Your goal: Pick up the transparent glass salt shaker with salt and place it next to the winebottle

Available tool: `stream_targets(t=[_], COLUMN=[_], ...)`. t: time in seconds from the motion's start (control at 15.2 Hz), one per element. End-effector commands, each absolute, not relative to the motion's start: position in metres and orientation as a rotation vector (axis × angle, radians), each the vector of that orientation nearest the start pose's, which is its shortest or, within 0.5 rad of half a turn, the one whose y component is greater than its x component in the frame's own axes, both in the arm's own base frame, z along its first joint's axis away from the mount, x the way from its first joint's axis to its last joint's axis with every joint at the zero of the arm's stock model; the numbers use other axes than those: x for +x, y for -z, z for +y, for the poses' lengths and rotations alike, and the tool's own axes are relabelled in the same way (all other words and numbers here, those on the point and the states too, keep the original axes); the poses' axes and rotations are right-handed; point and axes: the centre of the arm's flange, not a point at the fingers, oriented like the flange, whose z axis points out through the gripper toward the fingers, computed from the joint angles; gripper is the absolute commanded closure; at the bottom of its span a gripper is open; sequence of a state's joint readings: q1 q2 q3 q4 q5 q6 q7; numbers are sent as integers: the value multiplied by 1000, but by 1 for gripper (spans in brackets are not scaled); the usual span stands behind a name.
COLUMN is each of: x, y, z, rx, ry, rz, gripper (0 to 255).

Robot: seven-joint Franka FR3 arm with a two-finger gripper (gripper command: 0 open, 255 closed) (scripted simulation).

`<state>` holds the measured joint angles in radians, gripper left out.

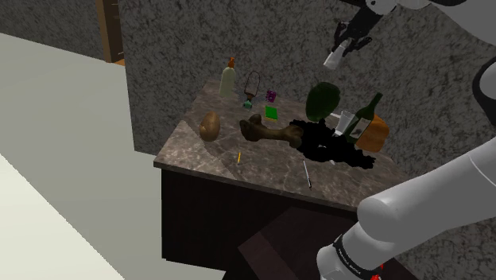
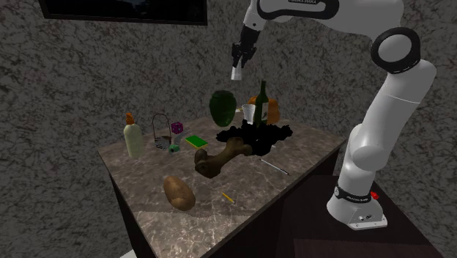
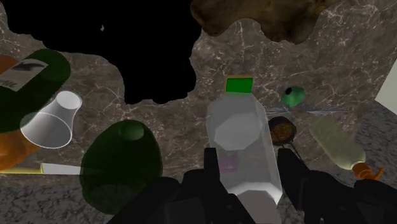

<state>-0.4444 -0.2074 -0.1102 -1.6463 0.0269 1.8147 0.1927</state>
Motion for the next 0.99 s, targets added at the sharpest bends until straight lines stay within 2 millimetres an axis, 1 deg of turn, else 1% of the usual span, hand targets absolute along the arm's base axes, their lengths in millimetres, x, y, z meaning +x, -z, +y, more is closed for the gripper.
stream_targets(t=[0.0, 0.92], x=[409, 294], y=[-725, -725], z=[-291, -436], rx=[-2888, -2888], ry=[593, 593], rz=[1135, 1135], gripper=[255, 255])
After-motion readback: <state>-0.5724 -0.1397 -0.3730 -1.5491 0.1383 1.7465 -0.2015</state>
